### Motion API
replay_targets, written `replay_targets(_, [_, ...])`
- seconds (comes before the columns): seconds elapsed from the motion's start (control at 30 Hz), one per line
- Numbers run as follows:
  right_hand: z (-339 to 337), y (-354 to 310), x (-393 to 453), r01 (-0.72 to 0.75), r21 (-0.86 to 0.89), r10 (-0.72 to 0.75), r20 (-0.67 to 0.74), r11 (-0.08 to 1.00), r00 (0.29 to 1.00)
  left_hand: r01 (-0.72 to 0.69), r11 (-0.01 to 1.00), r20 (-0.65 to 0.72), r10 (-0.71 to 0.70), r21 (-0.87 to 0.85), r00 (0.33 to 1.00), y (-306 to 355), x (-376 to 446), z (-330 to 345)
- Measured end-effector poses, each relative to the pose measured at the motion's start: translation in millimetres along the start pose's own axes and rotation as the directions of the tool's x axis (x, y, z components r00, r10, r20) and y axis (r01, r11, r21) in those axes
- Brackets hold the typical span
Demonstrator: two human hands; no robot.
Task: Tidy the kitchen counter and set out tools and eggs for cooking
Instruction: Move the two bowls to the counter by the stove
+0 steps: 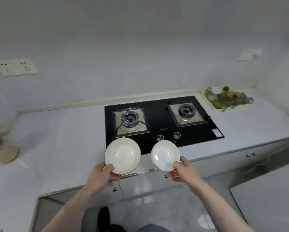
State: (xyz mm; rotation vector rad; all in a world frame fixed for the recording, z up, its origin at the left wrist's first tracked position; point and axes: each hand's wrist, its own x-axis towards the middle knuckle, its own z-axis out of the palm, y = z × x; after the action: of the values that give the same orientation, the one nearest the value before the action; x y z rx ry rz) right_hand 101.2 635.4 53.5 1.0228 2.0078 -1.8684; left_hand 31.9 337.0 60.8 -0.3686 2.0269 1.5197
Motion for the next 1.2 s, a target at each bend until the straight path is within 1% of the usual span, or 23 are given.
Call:
replay_targets(0.17, [-105,36,-25,-0.006,0.082,0.014,-0.099,0.997,0.995,-0.082,0.993,0.126,0.071,0.085,0.99,21,-20,104])
replay_targets(0.4, [-201,58,-35,0.022,0.17,0.018,-0.226,0.985,0.974,-0.153,0.968,0.26,0.099,0.199,0.961,60,-21,199])
replay_targets(0.47, [-218,58,-34,0.022,0.18,0.023,-0.246,0.983,0.969,-0.152,0.968,0.273,0.094,0.199,0.957,70,-17,217])
replay_targets(0.5, [-240,59,-31,0.026,0.19,0.026,-0.266,0.981,0.964,-0.163,0.965,0.294,0.098,0.206,0.951,79,-10,242])
replay_targets(0.57, [-260,55,-26,0.032,0.194,0.023,-0.275,0.98,0.961,-0.168,0.964,0.3,0.101,0.207,0.949,90,-4,264])
replay_targets(0.77, [-348,34,16,0.036,0.165,0.018,-0.313,0.986,0.95,-0.152,0.973,0.345,0.085,0.174,0.935,129,29,362])
replay_targets(0.97, [-426,13,63,0.006,0.122,0.031,-0.303,0.993,0.952,-0.131,0.968,0.333,0.054,0.214,0.942,162,72,447])
replay_targets(1.2, [-495,8,103,-0.024,0.114,0.057,-0.291,0.993,0.955,-0.088,0.968,0.312,0.011,0.234,0.95,191,104,520])
